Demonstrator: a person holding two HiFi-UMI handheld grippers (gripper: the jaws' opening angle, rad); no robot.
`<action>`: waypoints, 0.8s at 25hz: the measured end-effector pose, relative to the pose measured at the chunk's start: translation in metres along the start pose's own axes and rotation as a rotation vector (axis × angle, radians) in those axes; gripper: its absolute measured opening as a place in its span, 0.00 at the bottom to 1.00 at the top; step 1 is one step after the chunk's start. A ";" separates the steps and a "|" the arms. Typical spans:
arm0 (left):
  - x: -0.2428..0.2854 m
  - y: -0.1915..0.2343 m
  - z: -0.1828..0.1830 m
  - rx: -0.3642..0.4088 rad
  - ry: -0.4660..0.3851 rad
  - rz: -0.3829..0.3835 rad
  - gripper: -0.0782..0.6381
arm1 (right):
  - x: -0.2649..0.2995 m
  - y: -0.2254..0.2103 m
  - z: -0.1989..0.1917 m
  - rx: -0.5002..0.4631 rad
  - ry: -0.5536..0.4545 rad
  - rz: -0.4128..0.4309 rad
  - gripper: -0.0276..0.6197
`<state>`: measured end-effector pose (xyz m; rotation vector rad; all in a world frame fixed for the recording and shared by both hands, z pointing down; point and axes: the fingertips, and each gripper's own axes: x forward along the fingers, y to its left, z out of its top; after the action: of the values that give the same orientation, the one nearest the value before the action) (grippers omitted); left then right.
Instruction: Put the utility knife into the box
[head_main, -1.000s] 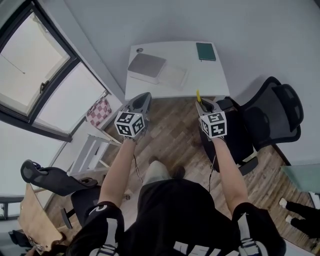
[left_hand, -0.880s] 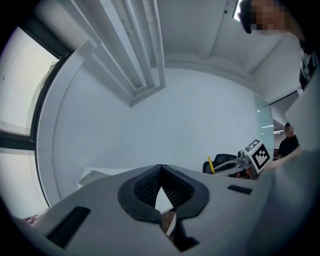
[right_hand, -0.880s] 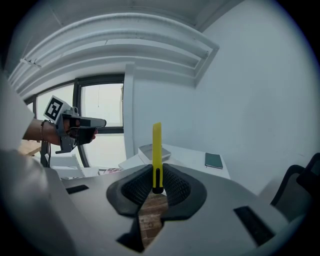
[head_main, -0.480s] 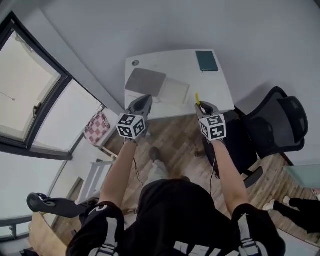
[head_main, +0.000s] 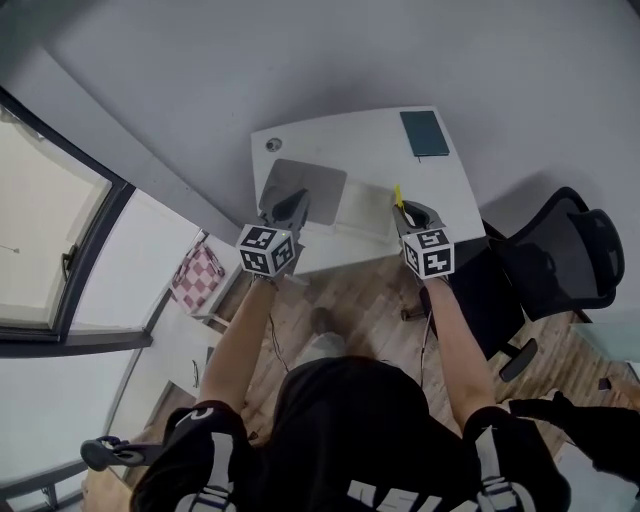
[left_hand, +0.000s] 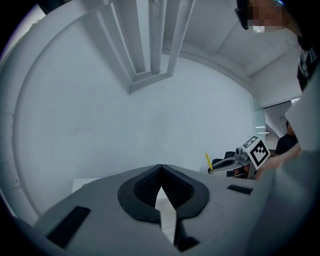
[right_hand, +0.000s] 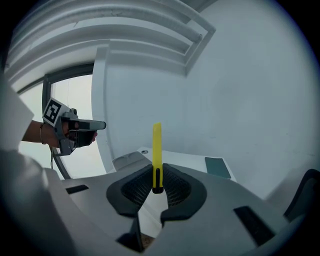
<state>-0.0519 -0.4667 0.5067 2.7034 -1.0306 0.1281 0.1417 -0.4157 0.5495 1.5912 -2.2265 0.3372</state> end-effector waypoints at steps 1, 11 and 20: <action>0.002 0.008 0.001 -0.001 0.002 -0.005 0.14 | 0.007 0.001 0.003 0.002 0.003 -0.004 0.16; 0.007 0.063 -0.004 -0.045 0.006 -0.040 0.14 | 0.053 0.020 0.016 0.020 0.041 -0.038 0.15; 0.010 0.077 -0.018 -0.069 0.029 -0.043 0.14 | 0.075 0.019 0.007 0.023 0.077 -0.034 0.15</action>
<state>-0.0951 -0.5240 0.5405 2.6524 -0.9501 0.1209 0.1014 -0.4760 0.5761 1.5985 -2.1425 0.4093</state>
